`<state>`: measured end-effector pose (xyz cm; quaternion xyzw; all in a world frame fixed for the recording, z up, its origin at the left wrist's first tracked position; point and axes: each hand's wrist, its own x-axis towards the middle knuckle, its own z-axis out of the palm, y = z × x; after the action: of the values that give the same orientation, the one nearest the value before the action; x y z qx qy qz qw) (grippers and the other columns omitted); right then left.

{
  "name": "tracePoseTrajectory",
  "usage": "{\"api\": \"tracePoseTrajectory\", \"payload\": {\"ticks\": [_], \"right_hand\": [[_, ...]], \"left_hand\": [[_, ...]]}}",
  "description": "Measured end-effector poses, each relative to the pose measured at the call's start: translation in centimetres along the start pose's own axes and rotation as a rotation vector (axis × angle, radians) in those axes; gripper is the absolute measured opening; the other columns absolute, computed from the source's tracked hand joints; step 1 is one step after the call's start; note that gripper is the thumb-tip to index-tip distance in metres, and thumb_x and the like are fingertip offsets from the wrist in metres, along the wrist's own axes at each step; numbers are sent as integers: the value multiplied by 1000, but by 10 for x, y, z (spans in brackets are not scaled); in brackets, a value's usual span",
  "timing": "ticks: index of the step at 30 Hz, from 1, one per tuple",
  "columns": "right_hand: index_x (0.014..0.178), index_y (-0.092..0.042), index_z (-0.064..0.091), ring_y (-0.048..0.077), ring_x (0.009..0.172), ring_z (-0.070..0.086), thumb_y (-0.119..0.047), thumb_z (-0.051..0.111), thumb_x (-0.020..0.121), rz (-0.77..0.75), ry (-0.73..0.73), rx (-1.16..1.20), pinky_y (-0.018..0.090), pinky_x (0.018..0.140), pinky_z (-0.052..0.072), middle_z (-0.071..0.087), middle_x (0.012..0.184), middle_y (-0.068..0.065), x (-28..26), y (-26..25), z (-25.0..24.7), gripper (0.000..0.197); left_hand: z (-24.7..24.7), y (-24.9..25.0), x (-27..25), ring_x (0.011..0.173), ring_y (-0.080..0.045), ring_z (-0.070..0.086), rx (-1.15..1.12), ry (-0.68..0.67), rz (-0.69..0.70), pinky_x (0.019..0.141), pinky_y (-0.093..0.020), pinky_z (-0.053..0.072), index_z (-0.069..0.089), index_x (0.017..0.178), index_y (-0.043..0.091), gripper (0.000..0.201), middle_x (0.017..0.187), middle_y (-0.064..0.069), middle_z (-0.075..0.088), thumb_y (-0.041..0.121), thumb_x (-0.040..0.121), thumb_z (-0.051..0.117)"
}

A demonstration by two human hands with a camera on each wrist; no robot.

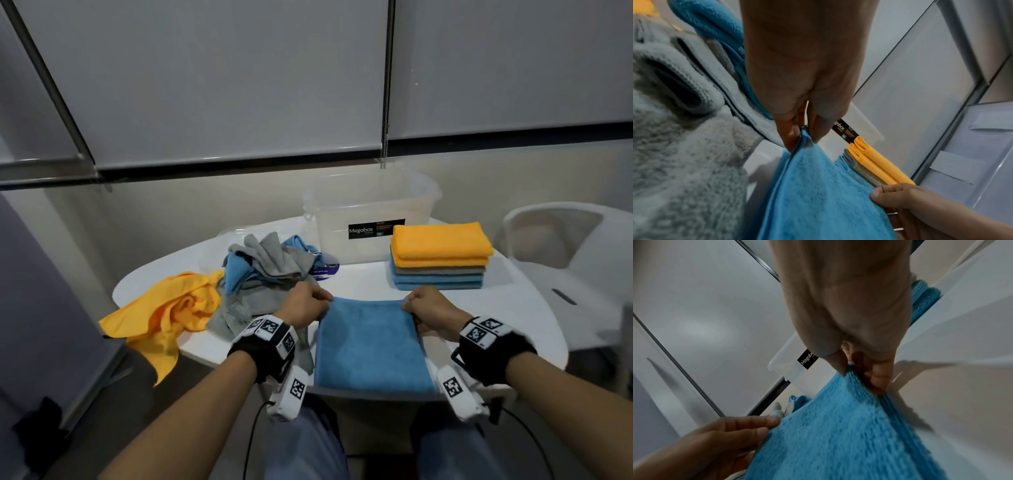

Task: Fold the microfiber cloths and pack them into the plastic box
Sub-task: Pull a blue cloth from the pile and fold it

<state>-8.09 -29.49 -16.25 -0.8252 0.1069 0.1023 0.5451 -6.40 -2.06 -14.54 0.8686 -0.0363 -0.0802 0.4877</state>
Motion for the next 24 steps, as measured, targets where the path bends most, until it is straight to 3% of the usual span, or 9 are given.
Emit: {"api": "tracePoseTrajectory", "payload": {"ticks": [2,5,8,10,13,16,20,24], "right_hand": [[79,-10,51,24,61,48,-7,52,91,-4,94,-51,33,52,41,47,71,12,3,1,2,13],[75,-8,52,24,58,52,-6,53,89,-46,182,-185,30,47,40,51,69,12,5,0,3,15],[75,-8,49,27,61,56,-2,53,85,-53,201,-306,33,50,41,52,72,14,8,2,4,13],[74,-7,52,35,59,63,-2,53,85,-28,202,-337,35,44,46,58,71,17,9,7,3,12],[71,-8,48,29,47,51,0,52,84,-17,185,-362,36,43,40,48,62,15,10,10,4,15],[75,-10,43,26,54,49,-6,53,86,-14,186,-388,37,49,39,47,68,15,10,8,4,15],[90,-8,43,30,78,55,-19,46,100,-56,144,-461,32,56,39,53,88,13,10,3,6,15],[99,-8,42,31,84,53,-23,41,103,-66,120,-571,35,60,34,49,96,11,12,0,6,16]], "left_hand": [[7,-2,6,82,-22,67,89,-2,-7,84,-38,60,73,107,5,27,89,-8,68,4,81,69],[16,-6,8,102,-23,66,249,-31,12,86,-26,51,69,121,8,41,110,-6,65,6,80,71],[21,-9,10,106,-24,66,290,-37,18,88,-25,50,68,123,8,42,121,-10,66,2,81,69],[25,-10,11,107,-24,66,308,-41,11,88,-24,50,68,123,9,42,122,-10,67,3,82,67],[30,-11,10,111,-22,65,366,-15,28,92,-23,48,67,127,9,44,123,-10,69,3,83,65],[32,-13,12,114,-24,64,391,11,39,98,-28,48,67,128,7,45,125,-12,68,2,84,64],[29,-14,12,111,-26,66,367,27,37,93,-27,49,65,130,5,45,123,-15,68,1,84,63],[31,-18,17,110,-28,65,367,28,32,93,-26,49,68,122,4,39,121,-13,68,2,83,63]]}}
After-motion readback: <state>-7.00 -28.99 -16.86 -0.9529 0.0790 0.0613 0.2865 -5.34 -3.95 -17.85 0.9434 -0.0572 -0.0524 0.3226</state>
